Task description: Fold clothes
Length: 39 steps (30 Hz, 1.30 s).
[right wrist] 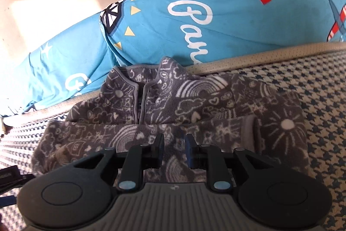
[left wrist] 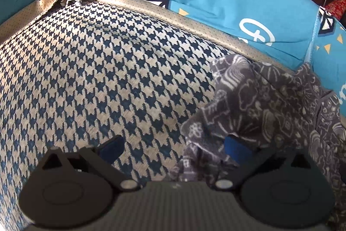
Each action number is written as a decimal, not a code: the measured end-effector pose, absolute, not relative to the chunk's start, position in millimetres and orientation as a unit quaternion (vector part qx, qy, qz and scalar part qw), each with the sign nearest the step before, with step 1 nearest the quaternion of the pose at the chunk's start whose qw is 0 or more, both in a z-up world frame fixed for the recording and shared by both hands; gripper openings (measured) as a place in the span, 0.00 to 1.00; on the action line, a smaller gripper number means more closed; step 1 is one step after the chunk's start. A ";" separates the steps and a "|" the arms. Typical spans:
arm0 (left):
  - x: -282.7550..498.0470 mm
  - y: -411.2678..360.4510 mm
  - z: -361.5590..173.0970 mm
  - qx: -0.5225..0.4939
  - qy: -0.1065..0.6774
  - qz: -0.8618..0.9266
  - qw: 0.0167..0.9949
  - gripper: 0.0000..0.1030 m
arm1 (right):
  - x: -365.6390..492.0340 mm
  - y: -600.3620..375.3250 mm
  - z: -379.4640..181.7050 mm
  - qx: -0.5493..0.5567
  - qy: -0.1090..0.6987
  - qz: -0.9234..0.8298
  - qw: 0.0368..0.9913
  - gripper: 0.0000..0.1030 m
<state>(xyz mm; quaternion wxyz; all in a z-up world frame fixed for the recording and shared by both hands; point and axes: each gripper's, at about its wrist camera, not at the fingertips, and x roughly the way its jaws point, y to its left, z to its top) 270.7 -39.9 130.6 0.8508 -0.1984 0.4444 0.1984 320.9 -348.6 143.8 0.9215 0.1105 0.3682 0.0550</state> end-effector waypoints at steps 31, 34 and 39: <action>283.1 -93.4 103.7 -0.117 0.491 0.125 0.854 1.00 | 290.7 -385.2 140.2 0.083 0.413 0.074 0.904 0.21; 280.9 -98.1 107.0 -0.112 0.489 0.116 0.857 1.00 | 276.9 -398.0 158.2 0.084 0.382 0.062 0.918 0.33; 278.0 -105.3 110.6 -0.105 0.487 0.107 0.861 1.00 | 261.4 -423.5 166.2 0.113 0.372 0.032 0.921 0.53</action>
